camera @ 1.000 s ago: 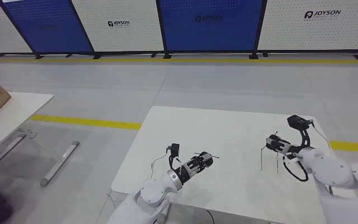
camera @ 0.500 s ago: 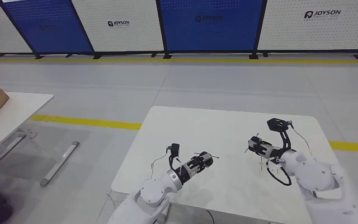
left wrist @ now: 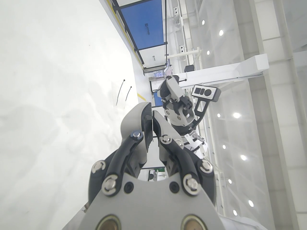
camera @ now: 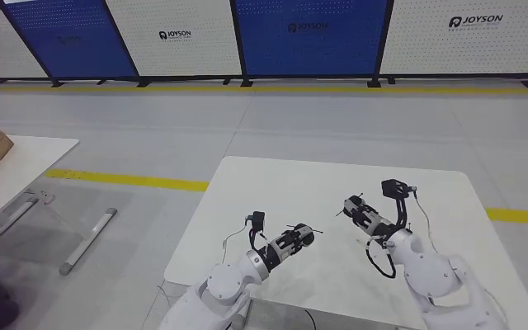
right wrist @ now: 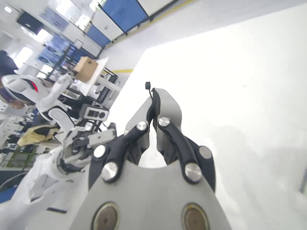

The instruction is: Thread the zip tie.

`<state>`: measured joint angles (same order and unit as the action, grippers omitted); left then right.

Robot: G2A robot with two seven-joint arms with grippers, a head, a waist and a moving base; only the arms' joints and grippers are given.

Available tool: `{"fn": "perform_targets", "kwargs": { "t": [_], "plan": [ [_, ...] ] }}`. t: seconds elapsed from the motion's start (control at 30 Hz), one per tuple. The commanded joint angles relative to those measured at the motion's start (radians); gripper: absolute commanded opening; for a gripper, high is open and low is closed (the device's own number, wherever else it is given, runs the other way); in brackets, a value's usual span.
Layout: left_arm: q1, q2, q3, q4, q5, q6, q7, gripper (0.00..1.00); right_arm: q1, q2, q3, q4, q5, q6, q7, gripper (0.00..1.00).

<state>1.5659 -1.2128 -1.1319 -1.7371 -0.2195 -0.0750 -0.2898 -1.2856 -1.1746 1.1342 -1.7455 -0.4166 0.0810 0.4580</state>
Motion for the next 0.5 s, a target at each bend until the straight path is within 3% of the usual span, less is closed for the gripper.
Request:
{"fn": "perform_targets", "kwargs": {
  "t": [0.0,0.47],
  "plan": [
    [0.000,0.000,0.000,0.000,0.000,0.000,0.000,0.00,-0.007,-0.005,-0.018,0.003,-0.019,0.016,-0.063,0.00],
    [0.000,0.000,0.000,0.000,0.000,0.000,0.000,0.00,-0.008,-0.007,-0.029,0.002,-0.030,0.031,-0.070,0.00]
  ]
}}
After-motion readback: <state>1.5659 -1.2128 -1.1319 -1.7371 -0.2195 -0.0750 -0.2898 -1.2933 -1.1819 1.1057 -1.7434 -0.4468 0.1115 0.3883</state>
